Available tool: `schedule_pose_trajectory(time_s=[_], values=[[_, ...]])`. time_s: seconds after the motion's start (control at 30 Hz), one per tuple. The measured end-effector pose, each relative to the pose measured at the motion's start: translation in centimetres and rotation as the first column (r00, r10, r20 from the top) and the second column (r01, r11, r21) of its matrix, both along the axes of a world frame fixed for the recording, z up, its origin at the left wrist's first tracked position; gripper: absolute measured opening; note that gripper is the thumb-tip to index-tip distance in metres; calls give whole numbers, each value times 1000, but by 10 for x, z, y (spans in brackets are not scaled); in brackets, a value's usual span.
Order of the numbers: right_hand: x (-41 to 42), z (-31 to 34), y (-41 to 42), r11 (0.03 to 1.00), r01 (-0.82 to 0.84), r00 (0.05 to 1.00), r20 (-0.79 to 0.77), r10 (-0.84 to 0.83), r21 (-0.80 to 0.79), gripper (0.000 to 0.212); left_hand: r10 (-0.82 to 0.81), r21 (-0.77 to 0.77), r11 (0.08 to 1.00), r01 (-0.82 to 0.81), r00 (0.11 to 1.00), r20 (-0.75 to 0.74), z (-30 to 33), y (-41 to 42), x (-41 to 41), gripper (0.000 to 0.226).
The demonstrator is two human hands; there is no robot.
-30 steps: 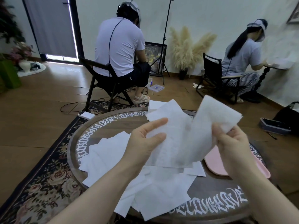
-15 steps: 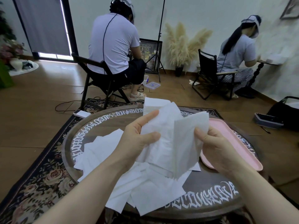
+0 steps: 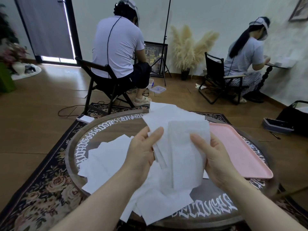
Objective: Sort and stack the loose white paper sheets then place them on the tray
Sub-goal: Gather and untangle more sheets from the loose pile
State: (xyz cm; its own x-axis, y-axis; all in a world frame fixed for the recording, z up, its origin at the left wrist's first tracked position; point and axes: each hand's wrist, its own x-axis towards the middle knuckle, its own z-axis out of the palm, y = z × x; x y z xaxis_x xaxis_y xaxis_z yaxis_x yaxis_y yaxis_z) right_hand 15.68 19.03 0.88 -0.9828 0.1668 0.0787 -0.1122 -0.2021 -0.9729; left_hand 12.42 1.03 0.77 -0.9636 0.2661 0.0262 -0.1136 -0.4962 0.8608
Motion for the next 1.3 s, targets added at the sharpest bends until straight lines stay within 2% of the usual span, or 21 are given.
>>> schedule_pose_trajectory(time_s=[0.07,0.23,0.37,0.47,0.57,0.67,0.77,0.83,0.97,1.07,1.1,1.17,1.23,1.3], values=[[1,2,-3,1000,-6,1000,-16,6,-17,36,97,-72,993,-98,995,-15,-3,4,1,13],[-2,4,7,996,17,1000,22,-15,-88,34,137,-114,983,-142,989,-47,4,0,-1,17],[-2,3,10,1000,25,999,24,-25,5,19,237,-104,966,-238,971,-16,4,-2,-5,15],[-2,6,12,996,79,997,-8,-79,-33,27,312,-87,947,-311,950,-3,7,-5,-9,19],[1,18,17,991,71,995,-59,-77,-111,33,484,-79,874,-479,873,62,10,-19,-21,19],[8,28,23,985,-64,992,-121,45,-160,22,595,-259,789,-557,798,96,6,-38,-37,20],[11,30,22,965,-189,978,-127,167,-184,27,469,-485,788,-380,880,72,-2,-38,-41,24],[11,29,18,960,-220,973,-110,203,-173,36,403,-586,748,-311,915,30,-6,-33,-40,23],[9,27,16,949,-262,964,-81,252,-177,40,398,-634,689,-352,914,-74,-5,-30,-45,19],[8,26,18,937,-299,954,-77,289,-182,37,278,-698,652,-296,950,-143,-3,-26,-41,19],[8,26,18,932,-311,950,-74,302,-187,37,238,-696,666,-269,961,-143,-3,-25,-37,19],[6,24,18,944,-303,953,-47,300,-127,32,120,-624,770,-131,991,-61,0,-20,-27,23],[4,21,16,969,-247,969,8,246,9,25,-12,-476,879,31,999,43,5,-13,-19,20],[0,17,14,976,-194,981,45,190,101,24,-80,-274,956,108,990,113,8,-5,-12,18]])
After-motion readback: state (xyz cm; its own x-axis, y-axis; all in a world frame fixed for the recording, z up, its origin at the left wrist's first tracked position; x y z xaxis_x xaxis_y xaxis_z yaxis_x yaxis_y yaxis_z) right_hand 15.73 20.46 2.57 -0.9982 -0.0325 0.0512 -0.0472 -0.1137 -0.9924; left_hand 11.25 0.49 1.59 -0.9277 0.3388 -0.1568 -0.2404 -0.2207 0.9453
